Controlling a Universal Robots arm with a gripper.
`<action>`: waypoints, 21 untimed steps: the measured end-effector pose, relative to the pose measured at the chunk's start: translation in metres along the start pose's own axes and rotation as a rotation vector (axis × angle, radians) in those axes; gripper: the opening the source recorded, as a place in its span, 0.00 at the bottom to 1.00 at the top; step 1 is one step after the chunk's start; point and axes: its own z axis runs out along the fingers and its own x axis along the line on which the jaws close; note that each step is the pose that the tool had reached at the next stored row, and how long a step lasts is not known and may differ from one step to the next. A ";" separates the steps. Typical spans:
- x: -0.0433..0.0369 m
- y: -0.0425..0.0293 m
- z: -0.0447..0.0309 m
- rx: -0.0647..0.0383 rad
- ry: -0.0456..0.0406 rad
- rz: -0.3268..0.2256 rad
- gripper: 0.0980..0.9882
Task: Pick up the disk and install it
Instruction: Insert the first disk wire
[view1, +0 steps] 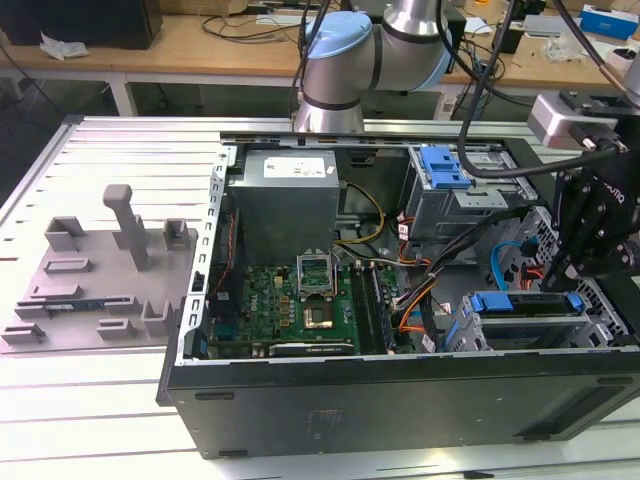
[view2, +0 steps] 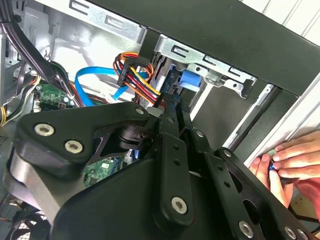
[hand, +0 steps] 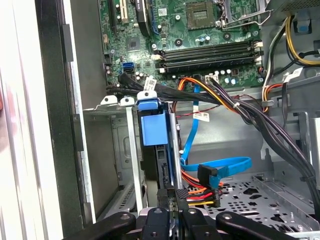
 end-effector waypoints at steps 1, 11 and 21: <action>0.0001 0.0000 0.0002 0.000 0.0000 0.000 0.08; 0.0008 -0.0001 0.0042 0.000 0.0001 0.000 0.08; 0.0006 -0.0001 0.0086 0.000 0.0003 0.000 0.08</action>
